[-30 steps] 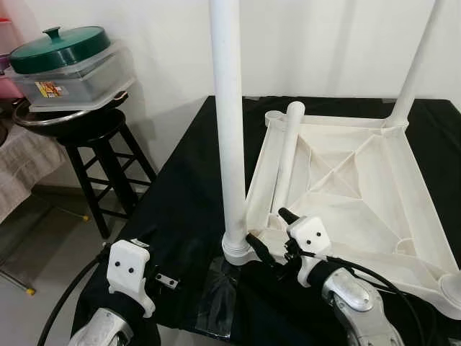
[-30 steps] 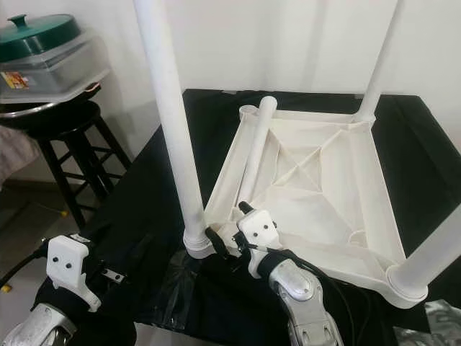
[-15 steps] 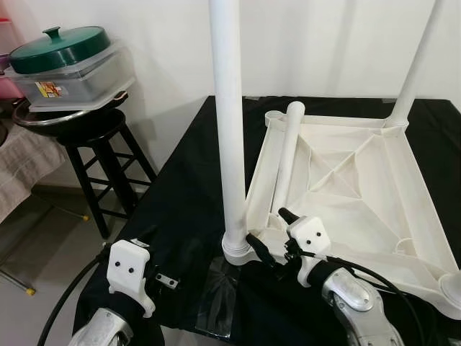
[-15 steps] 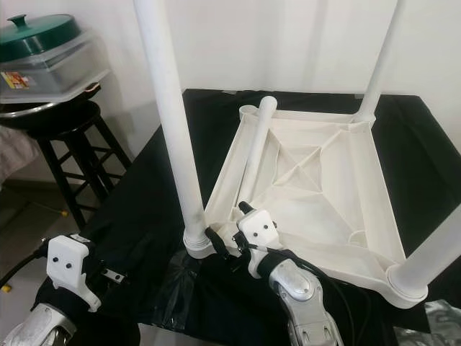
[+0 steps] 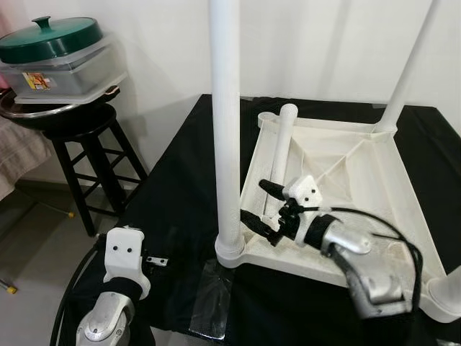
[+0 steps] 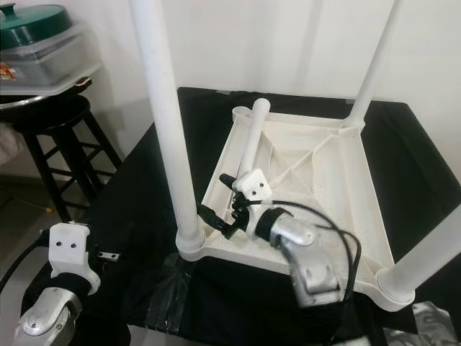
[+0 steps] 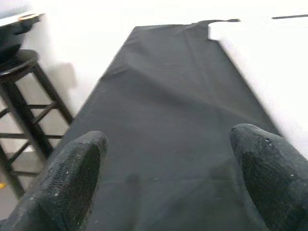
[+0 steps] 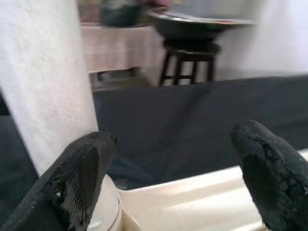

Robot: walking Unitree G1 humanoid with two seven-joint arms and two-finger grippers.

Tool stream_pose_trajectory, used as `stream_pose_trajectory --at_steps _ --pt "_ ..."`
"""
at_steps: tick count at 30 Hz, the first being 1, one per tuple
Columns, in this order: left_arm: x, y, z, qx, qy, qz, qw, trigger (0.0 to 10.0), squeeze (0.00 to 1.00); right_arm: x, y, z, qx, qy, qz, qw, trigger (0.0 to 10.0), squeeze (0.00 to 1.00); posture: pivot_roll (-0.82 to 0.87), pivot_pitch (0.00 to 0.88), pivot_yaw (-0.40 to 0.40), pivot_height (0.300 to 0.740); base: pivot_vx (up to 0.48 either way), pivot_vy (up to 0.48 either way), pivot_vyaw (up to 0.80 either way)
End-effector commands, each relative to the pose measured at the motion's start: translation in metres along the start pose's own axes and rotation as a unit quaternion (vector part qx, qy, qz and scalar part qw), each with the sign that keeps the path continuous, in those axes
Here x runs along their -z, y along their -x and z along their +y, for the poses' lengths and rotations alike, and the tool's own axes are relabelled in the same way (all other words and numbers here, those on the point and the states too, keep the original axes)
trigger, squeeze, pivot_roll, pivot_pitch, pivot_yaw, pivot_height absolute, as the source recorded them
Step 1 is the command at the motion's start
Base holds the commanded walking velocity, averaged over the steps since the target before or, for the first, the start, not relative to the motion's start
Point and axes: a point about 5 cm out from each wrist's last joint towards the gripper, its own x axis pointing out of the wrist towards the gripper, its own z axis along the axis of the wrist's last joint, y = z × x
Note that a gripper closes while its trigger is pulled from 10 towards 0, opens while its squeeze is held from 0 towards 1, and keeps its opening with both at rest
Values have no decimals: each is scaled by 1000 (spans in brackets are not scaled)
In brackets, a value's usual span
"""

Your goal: Building children table

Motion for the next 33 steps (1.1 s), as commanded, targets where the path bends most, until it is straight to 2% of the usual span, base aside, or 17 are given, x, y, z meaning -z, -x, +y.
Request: stream_pose_trajectory --at_steps 1,2,3,4,6,11,14,17,20,22,24,31,33 --pt "1 1 -1 23 -8 1 1000 10000 0 -1 -6 5 -89 12 5 996 10000 0 -17 0 2 740 0 0 0" --pt "1 1 -1 23 -8 1 1000 10000 0 -1 -6 5 -89 12 5 996 10000 0 -17 0 2 740 0 0 0" --pt "-1 0 -3 35 -14 0 999 10000 0 -2 -6 -2 -125 13 17 992 10000 0 -13 0 3 740 0 0 0" --pt "-1 0 -3 35 -14 0 999 10000 0 -2 -6 -2 -125 13 17 992 10000 0 -13 0 3 740 0 0 0" --pt "-3 0 -7 57 -19 -8 998 10000 0 -4 -14 -7 -187 -8 23 982 10000 0 2 1 1 740 0 0 0" --pt "-4 1 -8 70 -22 -12 997 10000 0 -3 -19 -5 -228 -28 28 973 10000 0 11 2 -1 740 0 0 0" --pt "-4 6 -11 92 -23 -13 995 10000 0 2 -26 -9 -267 -52 53 961 10000 0 28 11 -8 740 0 0 0" --pt "-4 7 -12 99 -24 -13 995 10000 0 3 -26 -11 -274 -52 59 958 10000 0 30 12 -9 740 0 0 0" --pt "-2 10 -12 106 -27 -8 994 10000 0 -1 -17 -25 -279 -46 74 956 10000 0 36 20 -12 740 0 0 0" --pt "-1 10 -12 106 -27 -7 994 10000 0 -1 -14 -28 -281 -43 78 956 10000 0 36 20 -12 740 0 0 0" --pt "-1 10 -11 106 -26 -5 994 10000 0 2 -3 -33 -279 -39 94 955 10000 0 37 24 -12 740 0 0 0" --pt "0 11 -8 104 -24 -4 994 10000 0 10 19 -39 -277 -36 135 951 10000 0 39 33 -6 740 0 0 0" --pt "0 12 -7 101 -22 -3 995 10000 0 15 30 -41 -276 -32 154 948 10000 0 39 33 -6 740 0 0 0"
